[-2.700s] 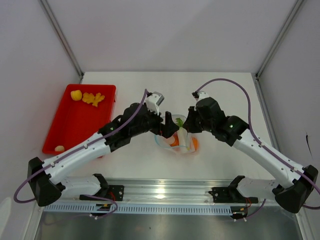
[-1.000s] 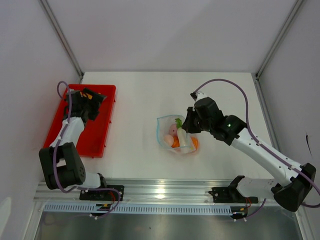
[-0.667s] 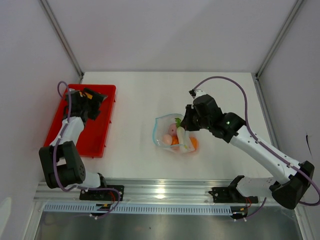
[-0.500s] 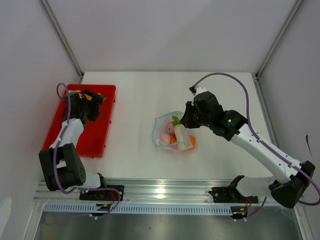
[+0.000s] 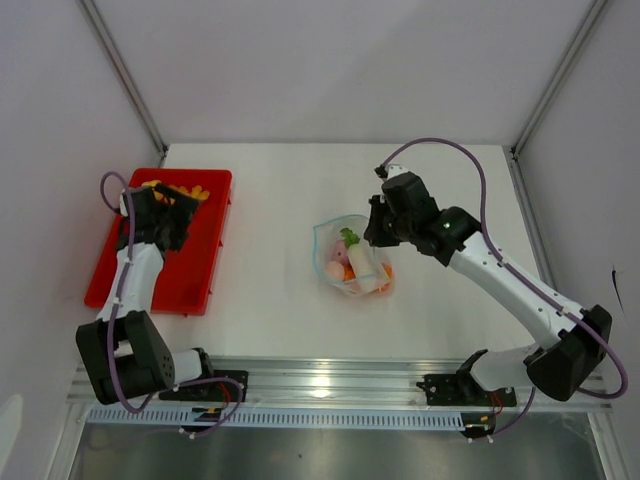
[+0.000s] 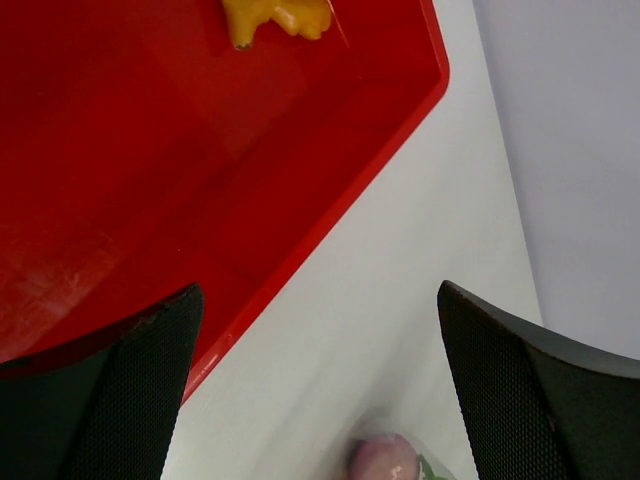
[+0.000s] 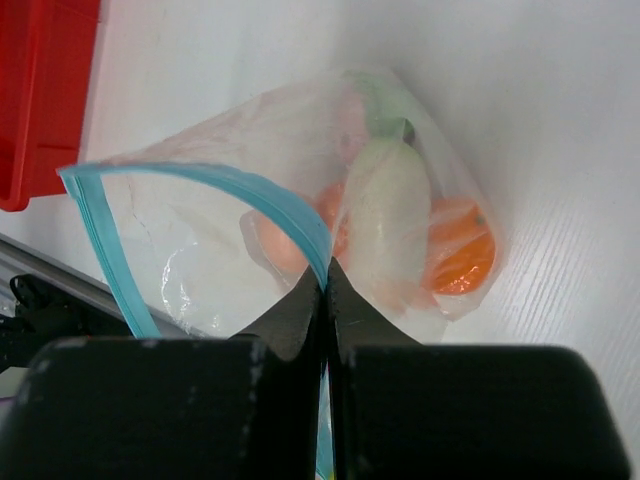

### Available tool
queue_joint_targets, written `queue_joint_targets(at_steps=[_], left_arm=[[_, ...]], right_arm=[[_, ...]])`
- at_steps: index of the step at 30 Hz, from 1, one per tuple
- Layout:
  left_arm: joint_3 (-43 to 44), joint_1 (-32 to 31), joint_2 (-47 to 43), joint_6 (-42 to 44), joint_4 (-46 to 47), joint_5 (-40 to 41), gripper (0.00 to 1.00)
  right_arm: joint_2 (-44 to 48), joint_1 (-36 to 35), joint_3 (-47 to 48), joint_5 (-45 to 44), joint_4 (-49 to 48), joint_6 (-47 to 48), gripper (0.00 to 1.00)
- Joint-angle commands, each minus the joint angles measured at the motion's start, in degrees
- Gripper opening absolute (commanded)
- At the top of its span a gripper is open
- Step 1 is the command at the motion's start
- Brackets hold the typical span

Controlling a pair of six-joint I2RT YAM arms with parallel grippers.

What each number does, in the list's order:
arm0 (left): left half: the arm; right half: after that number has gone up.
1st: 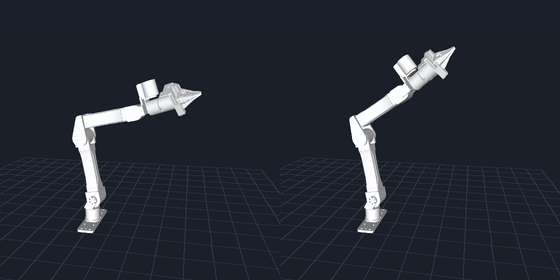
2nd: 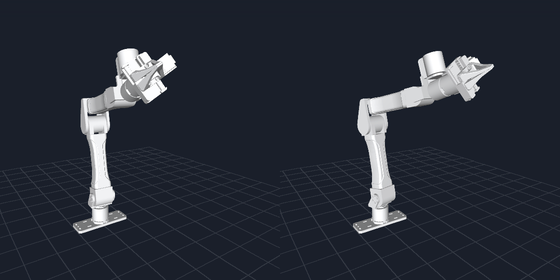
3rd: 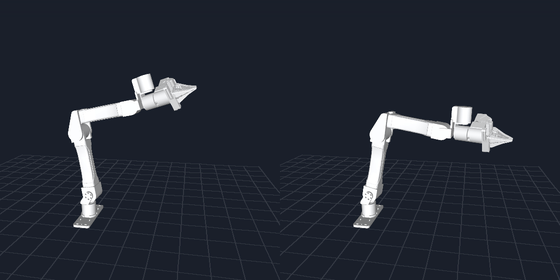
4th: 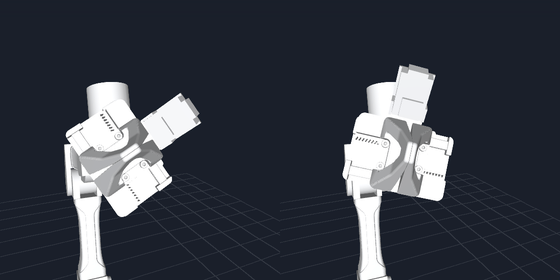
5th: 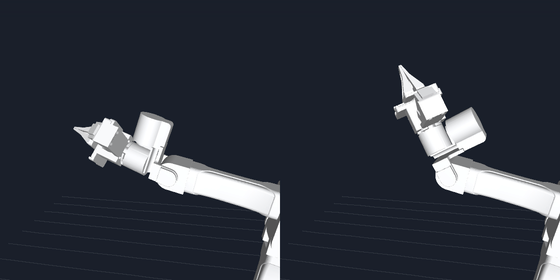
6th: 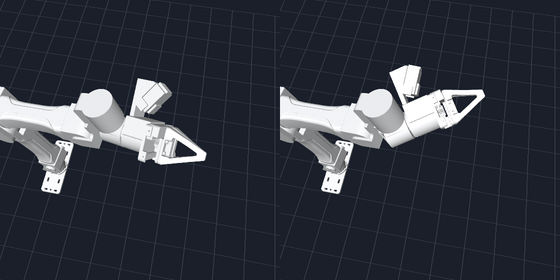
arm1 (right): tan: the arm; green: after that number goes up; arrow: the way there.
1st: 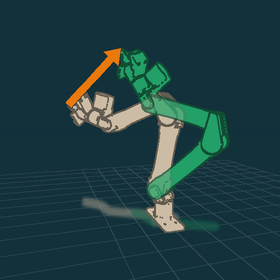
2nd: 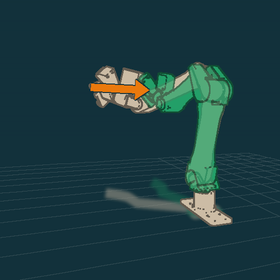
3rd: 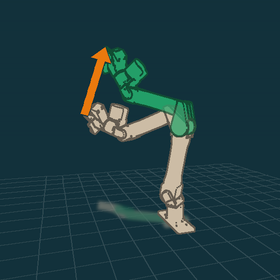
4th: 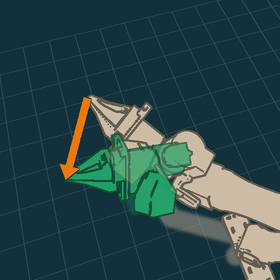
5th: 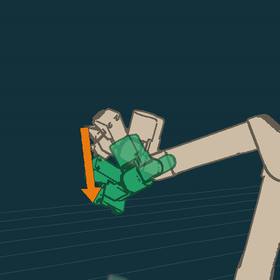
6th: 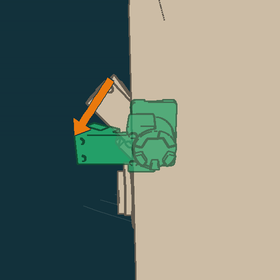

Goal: Place the food in the zip-top bag and seal the zipper
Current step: Adjust the fake food in the zipper food storage bag.

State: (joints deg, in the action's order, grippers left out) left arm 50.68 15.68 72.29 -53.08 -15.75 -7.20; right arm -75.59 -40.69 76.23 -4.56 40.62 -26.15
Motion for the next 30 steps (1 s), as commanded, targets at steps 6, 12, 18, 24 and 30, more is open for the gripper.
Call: queue_joint_targets(at_steps=[6, 12, 18, 24, 30], left_arm=[[4.96, 3.56, 4.52, 0.95, -1.4, 1.84, 0.99], [5.14, 5.5, 9.61, 4.48, 3.53, -3.5, 1.0], [3.82, 6.03, 13.93, 1.67, 9.76, -9.76, 0.94], [3.73, 6.2, 14.1, 3.33, 8.55, -10.47, 0.99], [9.08, 6.38, 15.16, 5.8, -8.2, 1.28, 0.99]], right_arm=[[-8.16, 3.85, 6.57, 7.71, -1.6, 4.53, 0.0], [-16.33, 10.27, 11.21, 18.69, 0.06, 6.11, 0.0], [-21.43, 13.26, 31.06, 20.38, 13.22, 11.47, 0.0], [-14.16, 13.53, 21.45, 17.13, 3.87, 11.03, 0.0], [-18.77, 16.42, 20.36, 21.32, 8.29, 7.52, 0.0]])
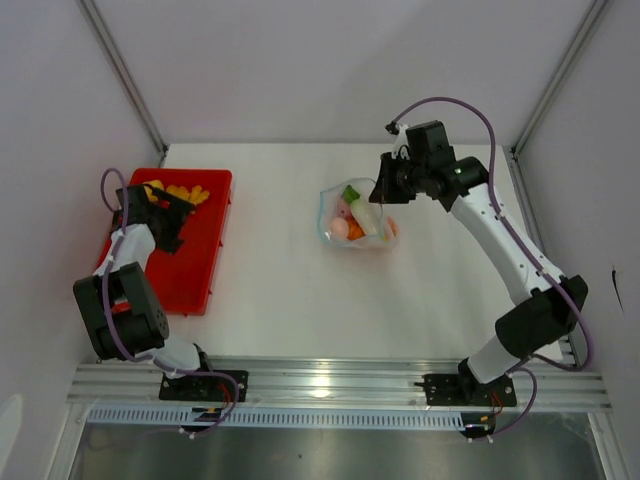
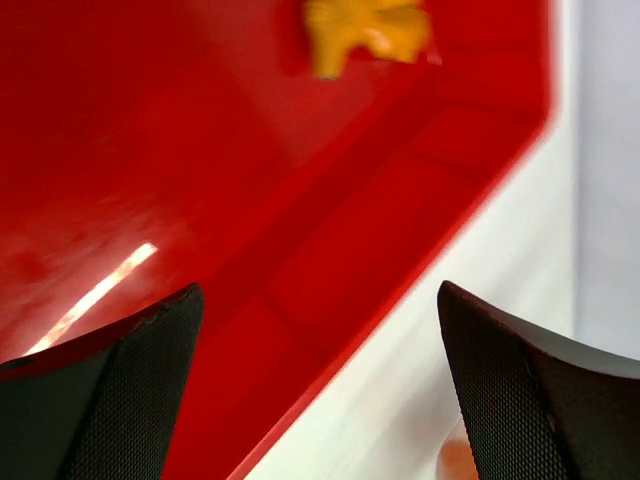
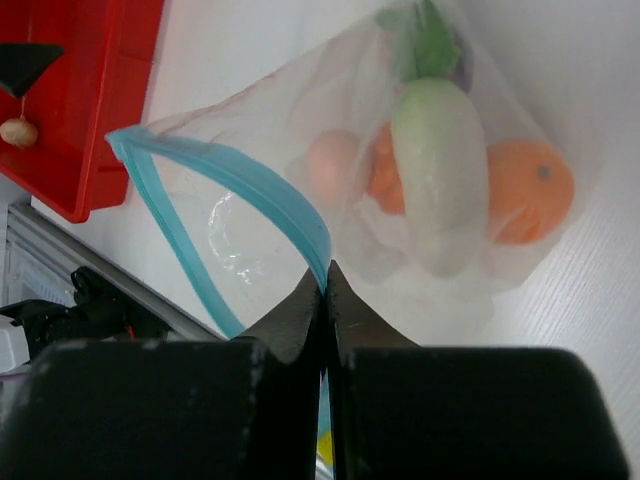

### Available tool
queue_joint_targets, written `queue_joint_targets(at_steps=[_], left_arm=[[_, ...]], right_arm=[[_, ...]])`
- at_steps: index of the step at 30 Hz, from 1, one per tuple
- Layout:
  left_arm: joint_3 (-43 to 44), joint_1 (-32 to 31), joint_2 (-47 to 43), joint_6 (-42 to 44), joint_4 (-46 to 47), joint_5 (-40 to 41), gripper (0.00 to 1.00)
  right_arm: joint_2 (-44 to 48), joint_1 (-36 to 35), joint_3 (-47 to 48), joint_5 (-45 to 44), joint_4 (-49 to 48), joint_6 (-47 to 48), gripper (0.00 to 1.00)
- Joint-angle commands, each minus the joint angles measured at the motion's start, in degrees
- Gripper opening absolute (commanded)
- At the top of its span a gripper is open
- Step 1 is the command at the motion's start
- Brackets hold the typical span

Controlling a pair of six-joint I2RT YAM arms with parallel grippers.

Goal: Place the food in the zip-top bag and seal the zipper
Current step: Adjust the fake food in the zipper food storage bag, then pick up the fake food from the bin.

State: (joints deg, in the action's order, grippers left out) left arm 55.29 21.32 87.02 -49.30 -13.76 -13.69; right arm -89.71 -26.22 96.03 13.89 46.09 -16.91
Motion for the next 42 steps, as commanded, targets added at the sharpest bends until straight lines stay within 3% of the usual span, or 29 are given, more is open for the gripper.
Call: queue_joint_targets(at_steps=[1, 2, 3, 9, 12, 19, 24, 28, 32, 36, 42], left_arm=[[7.52, 0.83, 0.78, 1.32, -15.11, 11.89, 1.0], [10.16, 0.74, 1.13, 0.44, -23.07, 19.94, 1.0], [12.37, 0.74, 1.65, 0.69, -25.68, 22.72, 0.99], [20.81, -0.49, 4.73, 7.28, -37.89, 33.87, 1.0], [20.48, -0.58, 3.86, 9.22, -41.51, 41.08, 0.99], [10.38, 0.21, -0.89, 12.73, -39.07, 51.91, 0.99], [10.37, 0.47, 0.6, 14.66, -40.29, 56.66, 0.99], [10.63, 1.35, 3.23, 22.89, -36.71, 58.78, 0.99], [8.27, 1.44, 2.54, 34.69, -25.02, 54.05, 0.96], [5.54, 3.02, 2.71, 39.71, -19.4, 48.17, 0.96], [2.73, 4.78, 6.31, 43.85, -16.22, 46.83, 0.95]], right_arm=[[-7.9, 2.39, 2.83, 5.77, 6.7, -1.29, 0.0], [-12.37, 2.31, 7.37, 6.84, 9.52, 0.63, 0.0], [-13.2, 1.09, 8.46, 5.55, 11.03, 1.43, 0.0], [-16.72, 2.57, 14.1, 5.7, 12.71, 0.22, 0.0], [-17.95, 3.1, 15.5, 7.29, 12.89, -0.76, 0.0], [-18.39, 2.93, 14.1, 9.57, 11.83, -1.55, 0.0], [-17.34, 3.19, 12.78, 9.93, 11.84, -1.29, 0.0], [-16.37, 3.54, 11.12, 10.45, 11.75, -1.02, 0.0], [-14.88, 3.37, 9.62, 10.54, 11.48, -0.94, 0.0], [-13.65, 1.88, 9.27, 8.97, 11.75, 0.11, 0.0], [-12.51, 0.29, 8.3, 8.08, 11.75, 1.0, 0.0]])
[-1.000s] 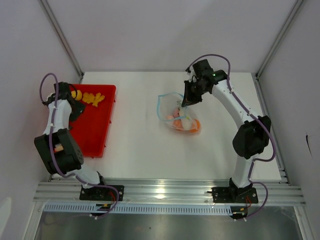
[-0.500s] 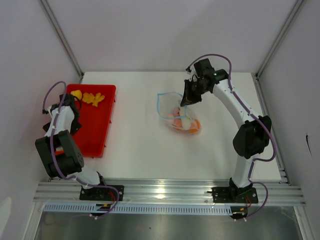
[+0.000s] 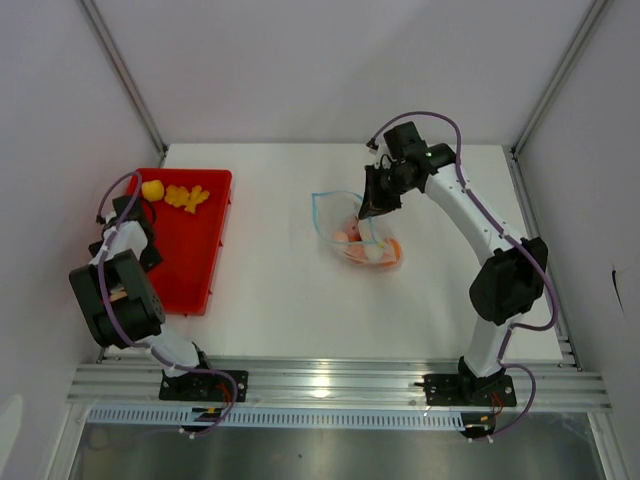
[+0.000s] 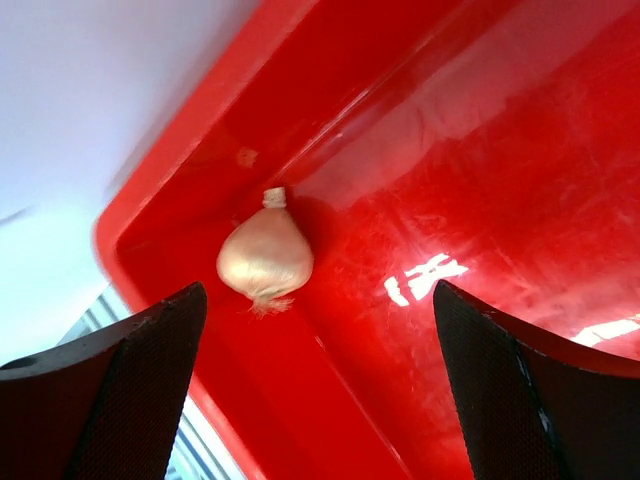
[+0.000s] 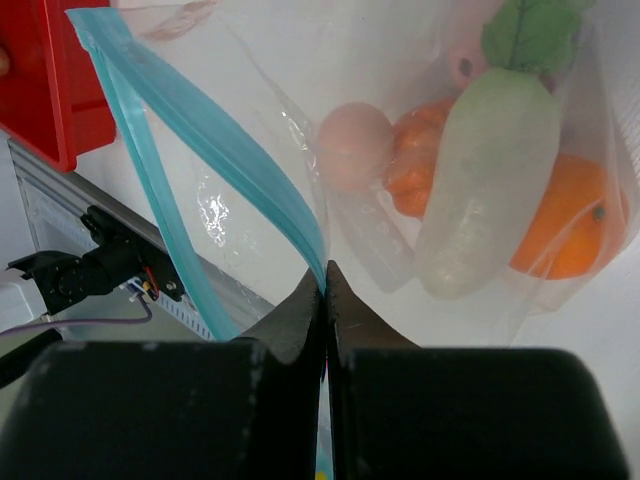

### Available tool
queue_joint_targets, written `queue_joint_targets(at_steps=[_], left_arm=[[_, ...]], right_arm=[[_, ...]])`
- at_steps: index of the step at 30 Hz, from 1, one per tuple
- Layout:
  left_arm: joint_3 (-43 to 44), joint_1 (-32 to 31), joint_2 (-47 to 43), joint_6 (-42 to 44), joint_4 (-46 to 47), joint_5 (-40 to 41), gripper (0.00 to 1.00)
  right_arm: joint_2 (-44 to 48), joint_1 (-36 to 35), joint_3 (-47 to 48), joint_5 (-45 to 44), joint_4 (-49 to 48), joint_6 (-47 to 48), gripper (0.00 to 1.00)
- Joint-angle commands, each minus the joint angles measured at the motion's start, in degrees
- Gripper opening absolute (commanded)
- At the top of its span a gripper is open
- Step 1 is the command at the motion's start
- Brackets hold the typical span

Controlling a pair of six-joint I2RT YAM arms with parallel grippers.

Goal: Place the food in the zip-top bag and seal the zipper
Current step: Pick up the fake food from the bin.

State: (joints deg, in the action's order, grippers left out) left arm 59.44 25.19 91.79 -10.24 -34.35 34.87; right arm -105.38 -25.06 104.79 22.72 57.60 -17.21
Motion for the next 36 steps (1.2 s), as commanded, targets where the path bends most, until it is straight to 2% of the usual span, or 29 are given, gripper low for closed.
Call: queue_joint_targets(at_steps=[1, 8, 19, 23, 28, 32, 33, 36], left_arm=[[-1.87, 1.35, 1.46, 4.79, 4.99, -1.74, 0.95], [-4.07, 5.31, 2.42, 6.55, 7.37, 0.01, 0.95], [-7.41, 6.98, 1.02, 7.08, 7.19, 1.69, 0.94], [-9.86, 7.07, -0.46, 8.13, 8.59, 4.76, 0.92], [-11.45, 7.51, -0.65, 8.31, 9.47, 4.59, 0.83], [-9.26, 7.51, 1.72, 7.52, 7.89, 4.68, 0.69], [-9.08, 7.51, 2.25, 7.52, 7.81, 4.59, 0.61], [-8.38, 7.51, 2.69, 7.43, 8.07, 5.12, 0.56]], right_arm=[[3.34, -1.04, -0.55, -1.18, 0.14, 1.39, 0.0], [4.66, -1.4, -1.34, -1.89, 0.32, 1.57, 0.0], [5.19, -1.31, -2.84, -1.89, -0.3, 1.57, 0.0], [5.54, -0.78, -2.84, -1.89, -0.12, 1.48, 0.0], [6.15, -0.08, -3.19, -2.33, -0.21, 1.57, 0.0], [6.42, 0.01, -3.37, -2.42, -0.39, 1.57, 0.0], [6.51, 0.01, -3.54, -2.42, -0.47, 1.57, 0.0], [6.68, 0.1, -3.72, -2.42, -0.56, 1.57, 0.0]])
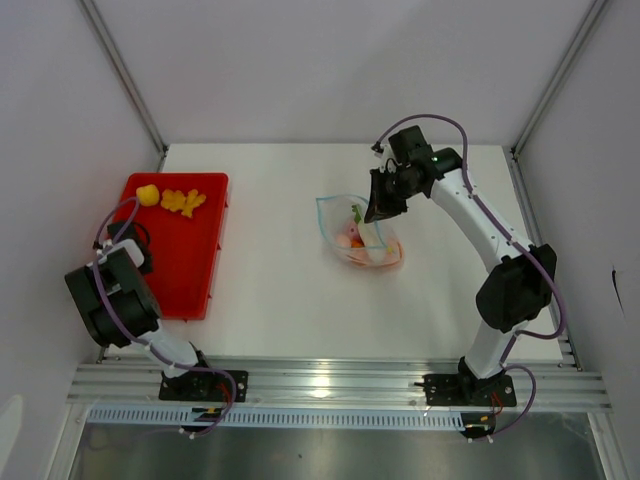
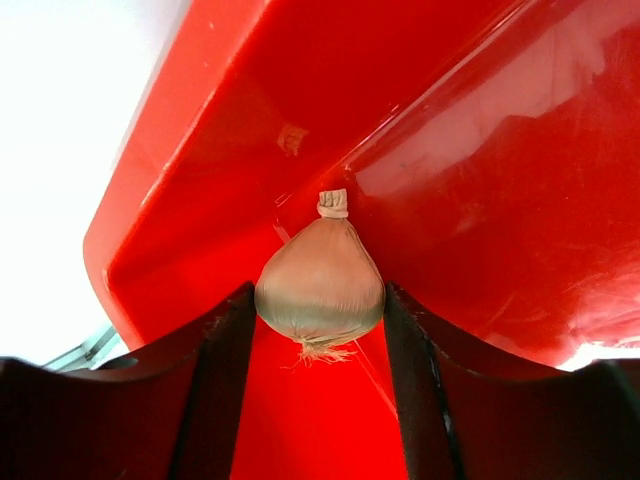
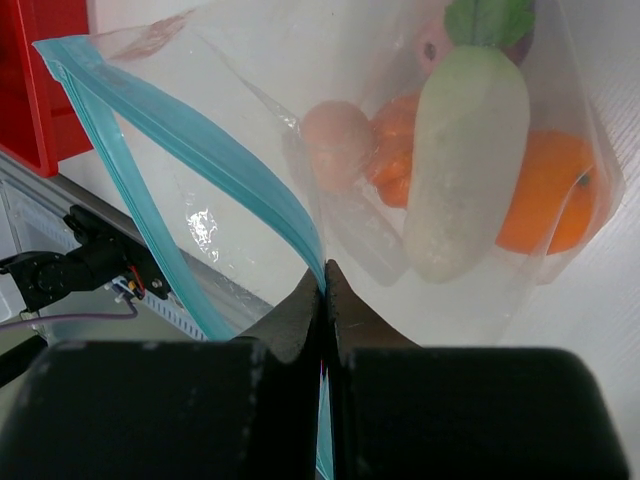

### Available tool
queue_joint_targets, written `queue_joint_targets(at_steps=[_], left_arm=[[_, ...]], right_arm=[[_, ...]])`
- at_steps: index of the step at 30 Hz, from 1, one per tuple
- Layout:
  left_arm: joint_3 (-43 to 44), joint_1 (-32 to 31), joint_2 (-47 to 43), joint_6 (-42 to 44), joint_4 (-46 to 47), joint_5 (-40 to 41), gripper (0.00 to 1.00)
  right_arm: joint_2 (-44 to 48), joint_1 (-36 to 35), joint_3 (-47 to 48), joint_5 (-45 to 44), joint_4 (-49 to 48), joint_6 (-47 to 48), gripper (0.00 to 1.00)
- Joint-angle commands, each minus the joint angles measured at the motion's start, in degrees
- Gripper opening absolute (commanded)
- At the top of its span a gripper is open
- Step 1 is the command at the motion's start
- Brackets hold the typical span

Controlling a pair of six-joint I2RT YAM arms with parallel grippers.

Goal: Place the food in the zip-top bag and seal the zipper
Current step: Pick up the fake food from the bin, then place the fake food in the zipper food storage bag.

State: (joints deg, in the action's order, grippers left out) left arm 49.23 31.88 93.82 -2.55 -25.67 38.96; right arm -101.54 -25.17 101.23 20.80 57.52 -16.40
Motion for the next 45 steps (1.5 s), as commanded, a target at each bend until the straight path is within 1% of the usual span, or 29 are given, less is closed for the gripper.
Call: queue_joint_targets(at_steps=[1, 3, 5, 7, 8, 10, 12, 13, 17, 19, 22, 23, 25, 26, 27, 30, 31, 33, 34, 36, 37, 38, 39, 40, 41, 42, 43, 44, 45], left_arm=[[2.01, 0.82, 0.75, -0.35, -0.61, 1.12, 0.56], [2.35, 0.82, 0.66, -0.62, -0.43, 1.29, 0.47], [2.36, 0.82, 0.22, -0.62, -0.43, 0.86, 0.35], [2.97, 0.82, -0.3, -0.79, -0.7, 0.16, 0.26], [3.67, 0.82, -0.48, -1.05, -1.39, -0.02, 0.18], [4.9, 0.82, -1.0, -1.76, -2.1, -0.55, 0.13], [6.57, 0.73, -1.45, -2.55, -3.67, -1.34, 0.03], [7.36, 0.73, -1.71, -3.25, -4.21, -1.95, 0.01], [9.03, 0.47, -3.81, -5.88, -6.75, -4.32, 0.01], [10.44, -0.15, -4.43, -7.55, -9.12, -8.27, 0.01], [10.45, -4.01, -7.33, -8.52, -9.66, -12.76, 0.01], [10.97, -6.63, -8.12, -9.4, -9.92, -13.2, 0.01], [11.41, -8.58, -10.67, -13.33, -10.97, -18.9, 0.01], [12.37, -10.59, -11.46, -15.1, -11.24, -21.1, 0.01], [12.55, -11.74, -13.73, -18.86, -11.24, -25.82, 0.01], [14.04, -16.22, -16.47, -24.59, -10.45, -35.5, 0.01], [15.01, -19.11, -16.74, -25.48, -10.28, -41.54, 0.01], [16.42, -21.67, -17.35, -27.32, -7.04, -48.33, 0.01], [17.38, -24.12, -17.27, -27.95, -5.28, -56.28, 0.0], [19.92, -26.68, -16.22, -29.87, 0.16, -63.71, 0.01], [20.37, -29.3, -15.87, -30.84, 2.44, -70.18, 0.01], [21.33, -30.46, -15.51, -33.38, 7.34, -72.86, 0.01], [21.43, -33.43, -15.25, -34.97, 9.91, -75.23, 0.01], [21.43, -34.5, -14.64, -36.81, 12.98, -79.87, 0.01], [21.34, -35.47, -14.2, -38.66, 16.49, -82.53, 0.01], [21.0, -37.4, -13.67, -42.59, 24.1, -84.73, 0.0], [21.08, -38.46, -12.27, -44.72, 28.53, -88.32, 0.01], [21.34, -39.43, -11.56, -47.17, 31.96, -89.49, 0.01], [21.95, -41.61, -10.77, -47.46, 34.78, -90.11, 0.0]], right_arm=[[2.92, 0.12, -0.24, -0.49, -0.48, 0.67, 0.0], [3.01, 0.21, -0.42, -0.67, -0.65, 0.76, 0.0], [3.19, 0.21, -0.51, -0.76, -0.56, 0.85, 0.0], [3.19, 0.21, -0.59, -0.76, -0.65, 0.85, 0.0], [3.1, 0.21, -0.51, -0.76, -0.65, 0.76, 0.0], [3.01, 0.21, -0.42, -0.84, -0.74, 0.93, 0.0], [2.84, 0.3, -0.07, -1.02, -0.65, 0.94, 0.0], [2.75, 0.21, 0.02, -1.11, -0.65, 0.93, 0.0], [2.48, 0.73, 0.55, -2.07, -0.48, 0.94, 0.0], [2.22, 1.35, 0.72, -2.6, -0.65, 0.76, 0.0], [1.34, 2.05, 1.77, -2.69, -0.74, 0.32, 0.0], [0.99, 2.14, 2.3, -2.6, -0.65, 0.23, 0.0], [-0.06, 1.97, 3.71, -2.34, -0.56, 0.06, 0.0], [-0.33, 1.79, 4.15, -2.43, -0.56, 0.06, 0.0], [-1.02, 1.7, 5.02, -2.43, -0.39, -0.03, 0.0], [-1.82, 1.18, 6.52, -2.78, -0.04, -0.21, 0.0], [-2.35, 0.91, 6.87, -2.87, 0.22, -0.12, 0.0], [-2.79, 0.56, 7.75, -2.96, 0.32, -0.12, 0.0], [-3.22, 0.47, 7.84, -3.04, 0.49, -0.12, 0.0], [-3.4, 0.03, 8.11, -3.48, 0.67, -0.21, 0.0], [-3.49, -0.06, 8.11, -3.74, 0.84, -0.12, 0.0], [-3.49, -0.14, 8.11, -4.18, 0.84, -0.12, 0.0], [-3.49, -0.06, 7.93, -4.45, 1.28, -0.21, 0.0], [-3.67, -0.06, 8.02, -4.71, 1.54, -0.29, 0.0], [-3.67, -0.06, 7.93, -4.8, 1.72, -0.3, 0.0], [-3.67, -0.14, 7.76, -4.89, 1.72, -0.3, 0.0], [-3.76, -0.06, 7.67, -4.89, 1.72, -0.3, 0.0], [-3.76, -0.14, 7.67, -4.8, 1.81, -0.38, 0.0], [-3.84, -0.14, 7.75, -4.54, 1.98, -0.38, 0.0]])
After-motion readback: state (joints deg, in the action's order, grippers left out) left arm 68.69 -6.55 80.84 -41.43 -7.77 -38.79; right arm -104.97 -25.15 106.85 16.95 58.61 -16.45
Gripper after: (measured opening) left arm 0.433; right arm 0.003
